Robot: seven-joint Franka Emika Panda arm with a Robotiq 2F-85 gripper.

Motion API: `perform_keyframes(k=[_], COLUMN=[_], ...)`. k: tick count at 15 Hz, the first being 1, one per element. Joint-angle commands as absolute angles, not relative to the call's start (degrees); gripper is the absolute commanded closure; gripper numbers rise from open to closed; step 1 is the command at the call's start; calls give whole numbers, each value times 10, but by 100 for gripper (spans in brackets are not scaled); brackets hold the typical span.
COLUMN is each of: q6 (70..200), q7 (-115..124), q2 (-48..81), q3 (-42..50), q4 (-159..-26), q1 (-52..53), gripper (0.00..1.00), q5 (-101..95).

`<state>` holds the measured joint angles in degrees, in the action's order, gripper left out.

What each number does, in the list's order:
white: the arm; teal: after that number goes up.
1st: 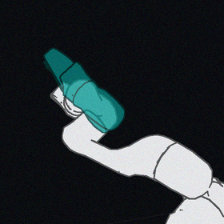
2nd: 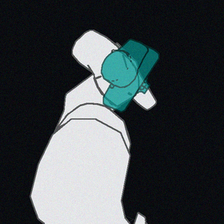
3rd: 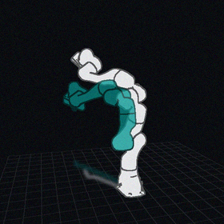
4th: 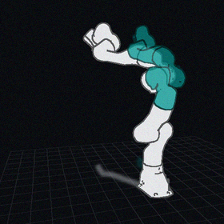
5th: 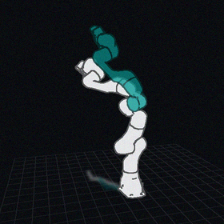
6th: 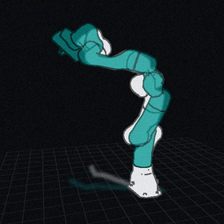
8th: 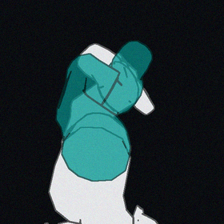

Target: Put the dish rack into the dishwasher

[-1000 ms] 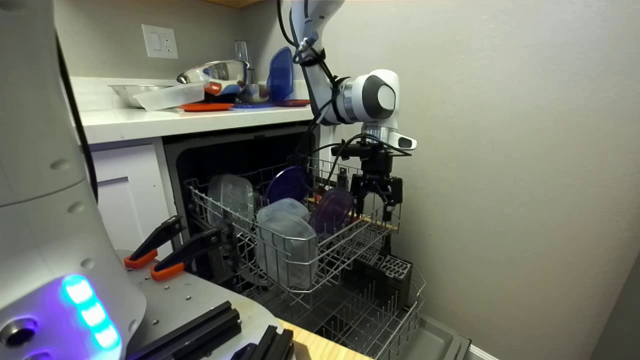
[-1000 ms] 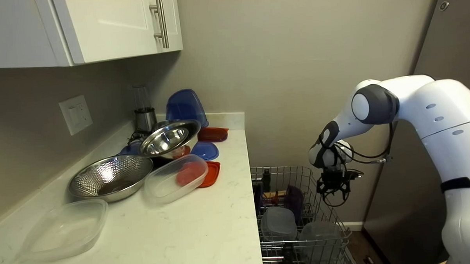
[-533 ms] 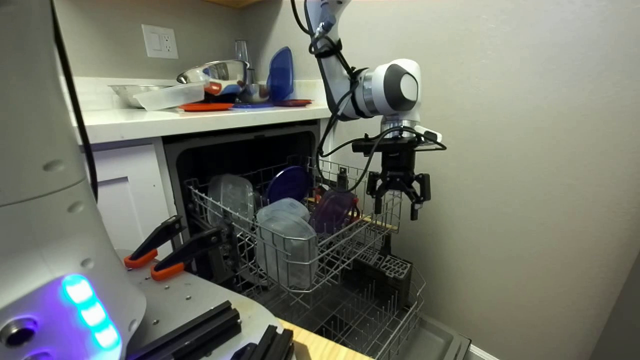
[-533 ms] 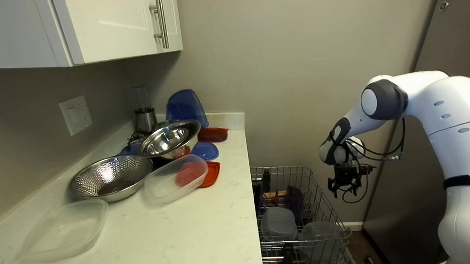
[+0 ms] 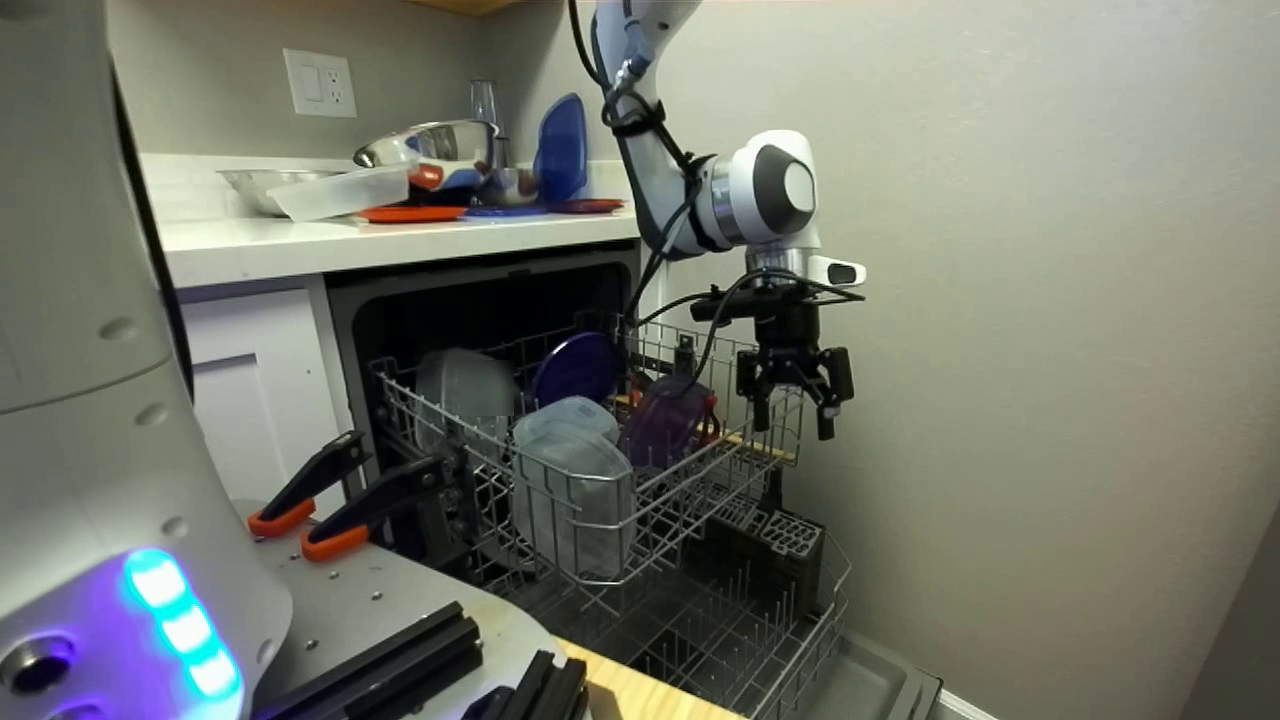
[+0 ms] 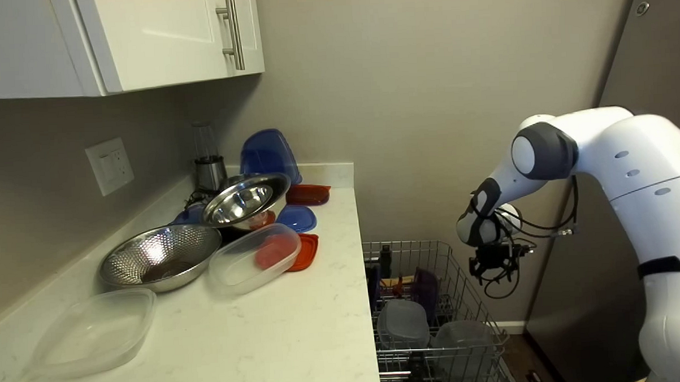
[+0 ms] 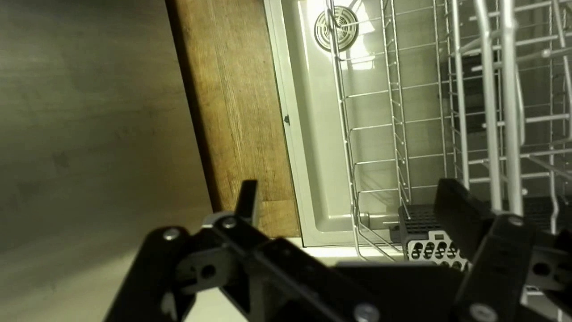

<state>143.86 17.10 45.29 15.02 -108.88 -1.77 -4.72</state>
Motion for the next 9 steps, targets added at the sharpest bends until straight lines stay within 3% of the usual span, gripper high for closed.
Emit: perform_keyframes(k=[1,9], q6=[1494,1508], q7=[215,229], q2=[481,490], q3=[154,138], q4=[-1085,-1080], q1=[-4,2], gripper=[0,0], q5=[-39,-8])
